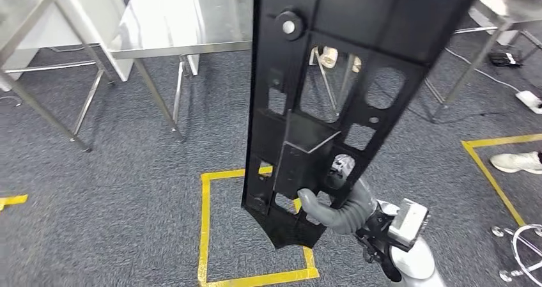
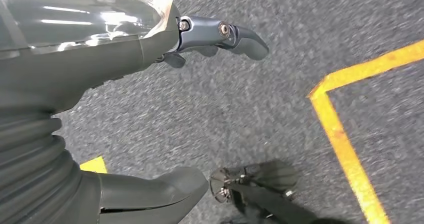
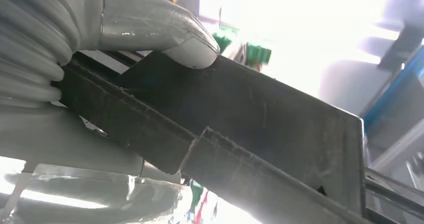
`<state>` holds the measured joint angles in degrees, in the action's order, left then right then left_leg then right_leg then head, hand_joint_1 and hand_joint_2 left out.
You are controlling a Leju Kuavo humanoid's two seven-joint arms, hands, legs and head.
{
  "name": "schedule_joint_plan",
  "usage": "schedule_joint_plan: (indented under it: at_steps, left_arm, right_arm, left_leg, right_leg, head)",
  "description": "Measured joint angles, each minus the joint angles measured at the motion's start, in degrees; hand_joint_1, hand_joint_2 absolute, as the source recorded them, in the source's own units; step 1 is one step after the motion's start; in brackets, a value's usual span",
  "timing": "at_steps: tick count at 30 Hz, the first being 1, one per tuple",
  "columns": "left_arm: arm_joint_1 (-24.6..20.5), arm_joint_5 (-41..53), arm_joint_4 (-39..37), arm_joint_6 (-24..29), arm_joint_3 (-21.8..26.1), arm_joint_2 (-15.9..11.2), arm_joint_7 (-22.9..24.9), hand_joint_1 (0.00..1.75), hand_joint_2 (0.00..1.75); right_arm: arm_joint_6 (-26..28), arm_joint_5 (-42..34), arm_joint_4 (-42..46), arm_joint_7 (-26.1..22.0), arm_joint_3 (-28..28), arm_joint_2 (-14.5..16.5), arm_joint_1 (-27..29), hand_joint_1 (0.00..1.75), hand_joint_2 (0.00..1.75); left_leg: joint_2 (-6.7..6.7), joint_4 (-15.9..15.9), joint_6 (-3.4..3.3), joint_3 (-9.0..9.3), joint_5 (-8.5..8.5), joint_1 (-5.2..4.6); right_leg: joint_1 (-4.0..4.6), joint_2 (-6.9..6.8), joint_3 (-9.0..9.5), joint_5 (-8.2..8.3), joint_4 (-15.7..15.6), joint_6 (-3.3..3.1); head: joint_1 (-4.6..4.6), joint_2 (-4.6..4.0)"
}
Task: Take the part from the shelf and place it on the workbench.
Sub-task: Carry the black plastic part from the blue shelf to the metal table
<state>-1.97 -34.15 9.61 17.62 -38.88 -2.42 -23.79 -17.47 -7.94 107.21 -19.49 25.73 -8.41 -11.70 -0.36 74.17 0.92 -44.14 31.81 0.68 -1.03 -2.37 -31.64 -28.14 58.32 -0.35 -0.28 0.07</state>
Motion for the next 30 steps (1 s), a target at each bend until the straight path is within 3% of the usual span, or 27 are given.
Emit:
schedule_joint_plan:
  at_steps: [1,2,4,6,9,11,13,15,16,17,19,21,23,25,30]
  left_arm:
    - [0.04,0.02,0.00,-0.06,-0.01,0.04,0.01,0.00,1.75]
    - [0.07,0.03,-0.01,-0.07,-0.02,0.04,0.01,0.00,1.75]
    - [0.03,0.03,-0.01,-0.06,-0.01,-0.03,0.02,0.00,1.75]
    - [-0.08,0.02,0.01,-0.05,-0.01,-0.08,0.03,0.00,1.75]
    - [-0.03,0.03,0.00,-0.05,-0.02,-0.05,0.03,0.00,1.75]
    - [0.02,0.03,0.00,-0.05,-0.02,0.00,0.03,0.00,1.75]
    - [-0.15,0.04,0.01,-0.05,-0.01,0.01,0.03,0.00,1.75]
    - [-0.27,0.05,0.01,-0.07,-0.02,0.01,0.03,0.00,1.75]
    - [-0.26,0.05,0.01,-0.08,-0.02,0.03,0.03,0.00,1.75]
    - [-0.23,0.05,0.01,-0.09,-0.03,0.05,0.03,0.00,1.75]
    - [-0.23,0.05,0.01,-0.09,-0.03,0.10,0.00,0.00,1.75]
    - [-0.23,0.07,0.01,-0.09,-0.03,0.09,-0.04,0.00,1.75]
    - [-0.19,0.10,0.01,-0.09,-0.03,0.04,-0.07,0.00,1.75]
    - [-0.16,0.13,0.01,-0.08,-0.04,0.03,-0.08,0.00,1.75]
    - [-0.21,0.14,0.01,-0.07,-0.05,0.04,-0.08,0.00,1.75]
  right_arm:
    - [0.12,0.04,-0.27,0.06,0.39,0.00,0.01,1.75,1.75]
    - [0.25,0.05,-0.50,0.09,0.71,0.00,0.00,1.75,1.75]
    - [0.47,0.05,-0.79,0.10,1.09,0.00,-0.06,1.75,1.75]
    - [0.61,0.07,-0.96,0.10,1.28,-0.03,-0.25,1.75,1.75]
    - [0.66,0.11,-1.08,0.10,1.59,0.00,-0.51,1.75,1.75]
    - [0.77,0.26,-1.15,0.11,1.81,-0.03,-0.62,1.75,1.75]
    - [1.35,1.05,-1.25,0.22,1.99,-0.21,-0.47,1.75,1.75]
    - [2.10,1.98,-1.45,0.39,2.17,-0.50,0.04,1.75,1.75]
    - [2.36,2.24,-1.57,0.44,2.26,-0.65,0.28,1.75,1.75]
    - [2.50,2.40,-1.65,0.45,2.34,-0.78,0.44,1.75,1.75]
    - [2.67,2.72,-1.70,0.45,2.53,-0.93,0.48,1.75,1.75]
    - [2.85,3.07,-1.71,0.49,2.78,-1.01,0.48,1.75,1.75]
    - [3.05,3.29,-1.73,0.56,2.94,-1.06,0.51,1.75,1.75]
    - [3.14,3.33,-1.75,0.60,2.99,-1.08,0.50,1.75,1.75]
    - [3.18,3.34,-1.77,0.61,3.17,-1.11,0.49,1.75,1.75]
  left_leg:
    - [0.19,0.04,0.10,-0.20,-0.62,0.13]
    - [0.59,-2.30,0.12,0.93,-2.18,0.21]
    - [2.96,-10.23,-0.17,5.32,-5.67,0.09]
    - [4.60,-14.93,-0.73,7.96,-6.98,-0.32]
    - [2.84,-15.70,-1.71,8.21,-6.97,-0.56]
    - [1.50,-16.49,-2.49,8.87,-7.35,-0.20]
    - [0.24,-16.84,-2.96,9.20,-7.56,-0.01]
    - [-1.13,-16.81,-3.11,9.22,-7.52,-0.03]
    - [-1.71,-16.79,-3.12,9.24,-7.48,-0.04]
    - [-2.20,-16.76,-3.07,9.30,-7.44,-0.03]
    - [-2.89,-16.62,-2.77,9.43,-7.26,-0.04]
    - [-3.32,-16.28,-2.19,9.39,-6.87,-0.30]
    - [-3.39,-16.01,-2.45,9.26,-6.57,-0.52]
    - [-3.20,-16.06,-3.13,9.33,-6.57,-0.47]
    - [-2.92,-16.54,-2.91,9.67,-6.71,-0.36]
  right_leg:
    - [0.01,-0.80,0.06,-0.09,0.00,0.00]
    - [0.01,-1.57,0.19,-0.24,0.01,0.07]
    - [0.20,-2.97,0.69,-0.69,0.02,0.47]
    - [0.64,-4.14,1.17,-1.19,0.02,1.08]
    - [0.85,-5.68,1.84,-1.65,-0.30,2.06]
    - [0.75,-3.44,1.33,-2.88,1.59,2.34]
    - [0.52,0.52,-2.03,-5.59,8.35,2.04]
    - [0.44,2.03,-6.20,-7.38,15.25,2.09]
    - [0.40,2.17,-7.19,-7.03,16.04,2.45]
    - [0.32,2.21,-7.06,-5.78,14.47,2.97]
    - [0.01,2.34,-4.28,-1.97,6.67,3.95]
    - [-0.15,2.55,-1.75,0.58,0.91,3.70]
    - [-0.13,2.65,-1.29,1.15,-0.03,2.86]
    - [-0.03,2.71,-1.34,1.25,-0.06,2.63]
    - [0.26,2.88,-1.32,1.21,-0.03,2.19]
  head:
    - [-0.02,0.00]
    - [-0.03,0.00]
    - [-0.02,0.00]
    - [0.11,0.00]
    - [0.19,0.00]
    - [0.37,0.00]
    - [0.74,0.00]
    - [0.95,0.00]
    - [0.94,0.00]
    - [0.97,0.00]
    - [0.99,0.00]
    - [0.97,0.00]
    - [0.91,0.00]
    - [0.92,0.00]
    - [0.91,0.00]
